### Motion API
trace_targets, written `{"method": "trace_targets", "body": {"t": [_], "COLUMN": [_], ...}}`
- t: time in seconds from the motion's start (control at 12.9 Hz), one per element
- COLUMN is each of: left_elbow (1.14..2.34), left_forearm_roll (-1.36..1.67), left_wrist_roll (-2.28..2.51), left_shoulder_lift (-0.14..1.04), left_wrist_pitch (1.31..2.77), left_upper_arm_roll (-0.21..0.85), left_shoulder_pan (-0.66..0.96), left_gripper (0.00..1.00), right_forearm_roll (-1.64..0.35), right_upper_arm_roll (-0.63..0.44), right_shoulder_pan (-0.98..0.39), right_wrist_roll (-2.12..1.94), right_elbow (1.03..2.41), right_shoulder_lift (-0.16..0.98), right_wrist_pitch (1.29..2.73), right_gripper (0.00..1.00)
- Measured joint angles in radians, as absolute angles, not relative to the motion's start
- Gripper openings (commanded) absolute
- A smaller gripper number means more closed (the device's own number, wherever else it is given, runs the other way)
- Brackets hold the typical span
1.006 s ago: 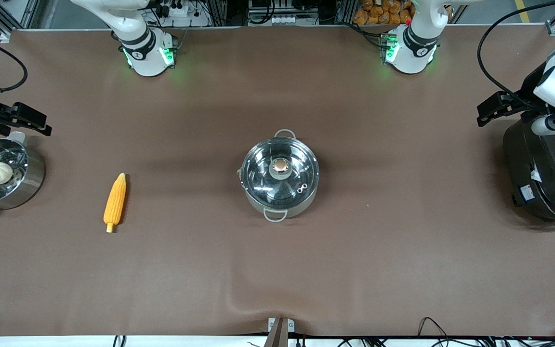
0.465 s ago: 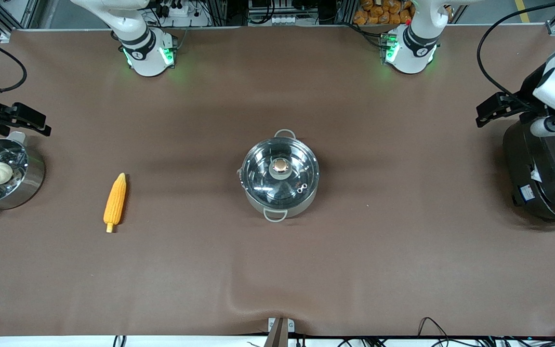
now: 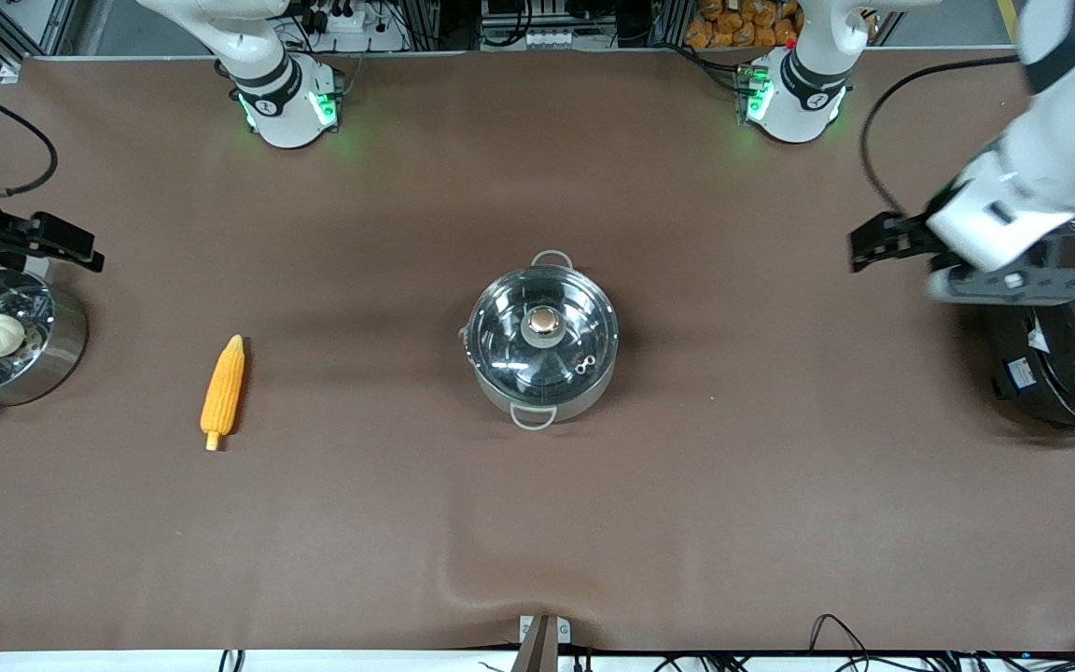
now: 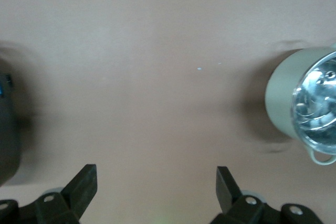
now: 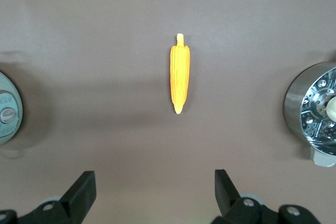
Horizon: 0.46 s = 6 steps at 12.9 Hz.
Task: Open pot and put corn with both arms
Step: 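Reach the left gripper to the lid knob while the right gripper reaches the corn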
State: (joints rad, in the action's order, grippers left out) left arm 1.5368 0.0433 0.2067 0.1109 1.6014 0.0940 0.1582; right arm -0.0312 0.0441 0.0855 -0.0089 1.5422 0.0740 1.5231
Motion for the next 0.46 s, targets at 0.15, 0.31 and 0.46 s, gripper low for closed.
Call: {"method": "trace_targets", "body": {"t": [0.15, 0.31, 0.46], "left_elbow": [1.487, 1.433, 1.401], "left_forearm_roll": [0.044, 0.044, 0.044], "left_wrist_roll": [0.331, 0.462, 0.557], "left_shoulder_lift": [0.177, 0.251, 0.315], "left_wrist_pitch": [1.632, 1.687, 1.758], "left_upper_arm_roll": [0.097, 0.099, 0.100], "left_shoulder_pan": [0.236, 0.315, 0.383], "left_gripper": [1.00, 1.00, 1.00], "right_forearm_roll": [-0.031, -0.031, -0.031], "right_upper_arm_roll": [0.044, 0.043, 0.042], "right_shoulder_pan": [0.088, 0.092, 0.119], "right_wrist_roll": [-0.009, -0.009, -0.019], "right_elbow": [1.543, 1.543, 1.543], "right_shoulder_lift": [0.110, 0.136, 0.164], "right_wrist_pitch": [1.513, 1.498, 1.496], "right_gripper": [1.00, 1.00, 1.00]}}
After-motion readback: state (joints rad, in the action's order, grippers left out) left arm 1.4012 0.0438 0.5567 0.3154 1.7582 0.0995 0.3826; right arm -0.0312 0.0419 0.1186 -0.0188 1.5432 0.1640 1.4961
